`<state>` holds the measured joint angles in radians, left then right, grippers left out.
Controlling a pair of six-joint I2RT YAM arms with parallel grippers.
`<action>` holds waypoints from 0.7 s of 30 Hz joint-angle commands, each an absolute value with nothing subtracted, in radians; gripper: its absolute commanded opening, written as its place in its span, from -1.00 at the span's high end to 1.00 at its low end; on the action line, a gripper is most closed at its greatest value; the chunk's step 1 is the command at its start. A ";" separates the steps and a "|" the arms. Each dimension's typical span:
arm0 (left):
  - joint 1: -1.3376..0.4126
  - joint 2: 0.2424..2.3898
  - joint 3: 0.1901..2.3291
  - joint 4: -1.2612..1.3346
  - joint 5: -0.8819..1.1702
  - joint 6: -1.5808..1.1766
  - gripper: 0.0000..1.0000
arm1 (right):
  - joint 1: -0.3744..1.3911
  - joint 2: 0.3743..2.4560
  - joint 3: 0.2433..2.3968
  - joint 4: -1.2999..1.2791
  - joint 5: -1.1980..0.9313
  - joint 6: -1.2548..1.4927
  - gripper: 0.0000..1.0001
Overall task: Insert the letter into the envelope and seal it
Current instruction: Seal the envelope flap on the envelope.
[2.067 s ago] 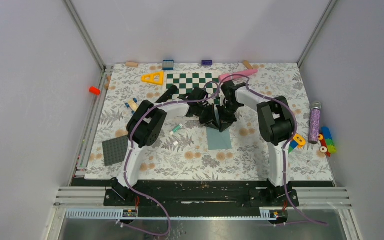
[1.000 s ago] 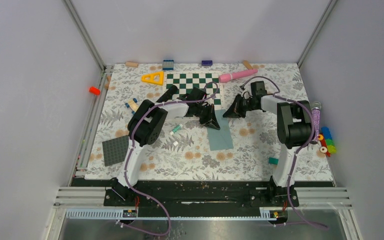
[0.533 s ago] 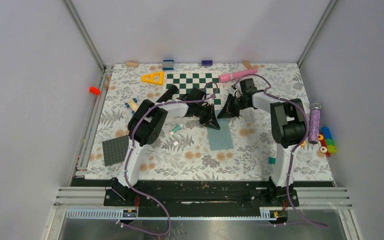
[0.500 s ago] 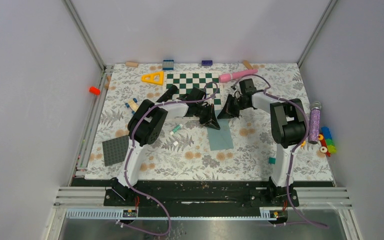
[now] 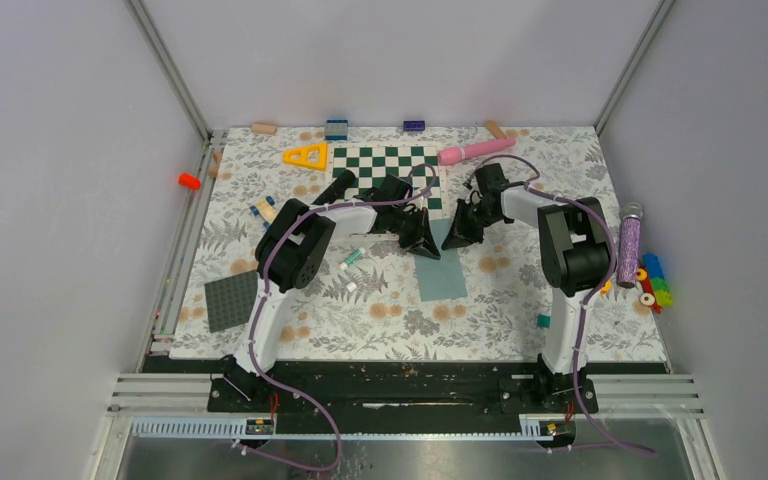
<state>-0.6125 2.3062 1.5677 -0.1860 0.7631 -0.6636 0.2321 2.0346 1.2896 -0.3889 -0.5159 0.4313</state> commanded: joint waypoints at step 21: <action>-0.607 2.319 1.543 -0.205 0.729 -0.650 1.00 | 0.333 2.059 1.377 -0.521 -0.359 0.370 1.00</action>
<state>-0.6113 2.3062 1.5661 -0.1841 0.7647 -0.6647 0.3126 2.0430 1.3548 -0.4747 -0.4011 0.4080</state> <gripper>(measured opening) 0.005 0.014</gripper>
